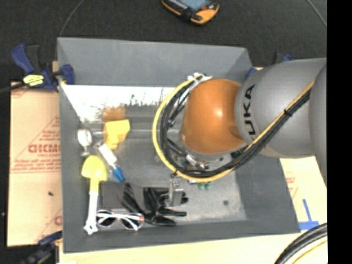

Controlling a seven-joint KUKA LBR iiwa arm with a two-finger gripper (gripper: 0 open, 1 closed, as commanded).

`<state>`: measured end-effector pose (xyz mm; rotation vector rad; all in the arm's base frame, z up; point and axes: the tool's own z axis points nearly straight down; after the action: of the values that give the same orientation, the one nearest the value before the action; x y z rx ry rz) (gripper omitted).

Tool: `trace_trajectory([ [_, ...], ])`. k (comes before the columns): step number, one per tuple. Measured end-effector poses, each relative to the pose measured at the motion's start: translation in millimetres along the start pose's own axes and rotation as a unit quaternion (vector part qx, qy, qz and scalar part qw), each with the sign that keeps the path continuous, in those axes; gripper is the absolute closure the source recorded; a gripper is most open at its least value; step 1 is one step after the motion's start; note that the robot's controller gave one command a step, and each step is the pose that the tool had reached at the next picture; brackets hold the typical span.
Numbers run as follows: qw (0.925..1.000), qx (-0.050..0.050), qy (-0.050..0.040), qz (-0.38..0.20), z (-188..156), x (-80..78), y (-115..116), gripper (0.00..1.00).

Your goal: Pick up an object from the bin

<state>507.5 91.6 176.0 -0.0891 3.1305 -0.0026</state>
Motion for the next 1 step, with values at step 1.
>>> trace_trajectory([
  [1,0.9999,-0.001,-0.0055,-0.009,-13.6,-11.2,10.1,0.0],
])
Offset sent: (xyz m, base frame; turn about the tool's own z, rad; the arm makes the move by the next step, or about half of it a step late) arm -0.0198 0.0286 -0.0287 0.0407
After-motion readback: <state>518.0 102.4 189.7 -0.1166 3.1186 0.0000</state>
